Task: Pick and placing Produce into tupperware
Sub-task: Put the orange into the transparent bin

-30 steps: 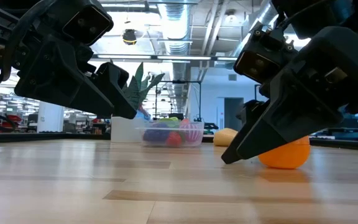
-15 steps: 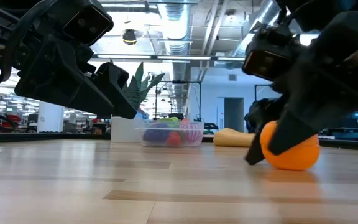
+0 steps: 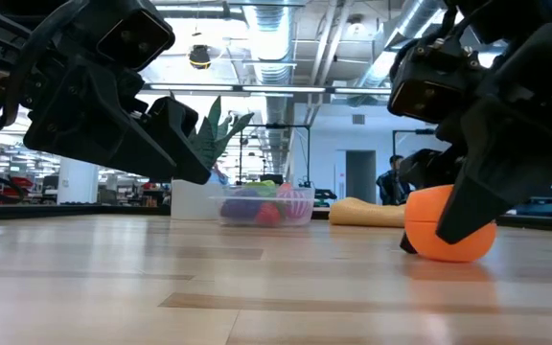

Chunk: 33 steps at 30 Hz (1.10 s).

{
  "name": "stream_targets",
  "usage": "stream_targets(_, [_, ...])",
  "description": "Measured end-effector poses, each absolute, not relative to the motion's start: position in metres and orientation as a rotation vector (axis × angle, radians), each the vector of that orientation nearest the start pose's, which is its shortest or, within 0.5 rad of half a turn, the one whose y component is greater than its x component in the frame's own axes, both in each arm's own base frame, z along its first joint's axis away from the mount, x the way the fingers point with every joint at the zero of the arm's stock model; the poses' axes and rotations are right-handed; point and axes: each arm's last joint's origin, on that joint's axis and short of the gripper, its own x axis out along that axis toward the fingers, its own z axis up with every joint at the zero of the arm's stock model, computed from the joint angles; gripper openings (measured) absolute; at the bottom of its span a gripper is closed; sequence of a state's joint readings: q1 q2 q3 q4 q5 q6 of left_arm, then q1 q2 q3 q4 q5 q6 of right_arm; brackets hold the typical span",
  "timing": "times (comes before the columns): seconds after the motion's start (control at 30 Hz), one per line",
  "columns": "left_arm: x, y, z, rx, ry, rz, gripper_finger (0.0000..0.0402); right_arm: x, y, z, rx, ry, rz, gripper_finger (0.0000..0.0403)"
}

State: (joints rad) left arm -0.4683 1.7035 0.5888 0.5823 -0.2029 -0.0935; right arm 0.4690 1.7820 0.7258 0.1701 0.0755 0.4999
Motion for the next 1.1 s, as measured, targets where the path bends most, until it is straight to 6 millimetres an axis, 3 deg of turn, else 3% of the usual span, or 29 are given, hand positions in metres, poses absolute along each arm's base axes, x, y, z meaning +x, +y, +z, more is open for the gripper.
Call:
stream_targets(0.37, [0.2700,-0.1296,0.1229,0.087,0.514,-0.227,0.0204,0.2771,0.1406,0.1003,0.222,0.918,0.141,0.0304])
stream_targets(0.7, [0.2700,-0.1296,0.1228,0.087,0.515,-0.227,0.0204,0.2774,0.1403,0.1003,0.224,0.915,0.141,0.0269])
stream_targets(1.1, [0.2700,-0.1296,0.1228,0.087,0.515,-0.227,0.0204,0.2786,0.1412,0.1008,0.210,0.895,0.166,0.0267])
